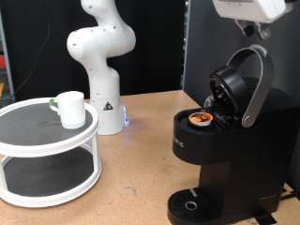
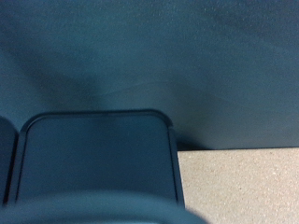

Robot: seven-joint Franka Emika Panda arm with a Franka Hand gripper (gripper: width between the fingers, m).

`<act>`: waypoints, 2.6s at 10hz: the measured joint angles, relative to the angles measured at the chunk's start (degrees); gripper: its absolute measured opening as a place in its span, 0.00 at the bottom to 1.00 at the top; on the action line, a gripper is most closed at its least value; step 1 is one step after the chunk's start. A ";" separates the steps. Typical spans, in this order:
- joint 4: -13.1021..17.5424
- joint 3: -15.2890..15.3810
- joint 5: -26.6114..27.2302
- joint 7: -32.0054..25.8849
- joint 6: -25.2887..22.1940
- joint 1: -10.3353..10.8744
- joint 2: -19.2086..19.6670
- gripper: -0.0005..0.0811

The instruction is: Make a cup of coffee with the keurig machine

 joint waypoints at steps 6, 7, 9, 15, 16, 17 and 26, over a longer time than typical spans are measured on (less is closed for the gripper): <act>0.35 3.25 -0.03 1.56 2.43 0.38 2.15 0.05; 0.29 3.32 -0.03 1.56 2.43 0.38 2.35 0.01; -0.05 3.31 -0.03 1.55 2.43 0.37 2.42 0.01; -0.43 1.83 -0.69 -0.48 -1.10 -0.61 1.65 0.02; -0.49 1.24 -1.88 -0.59 -1.98 -1.03 1.19 0.02; -0.68 0.69 -2.98 -0.87 -2.60 -1.67 0.68 0.02; -4.15 -3.78 -13.78 -5.10 -4.75 -6.97 0.36 0.02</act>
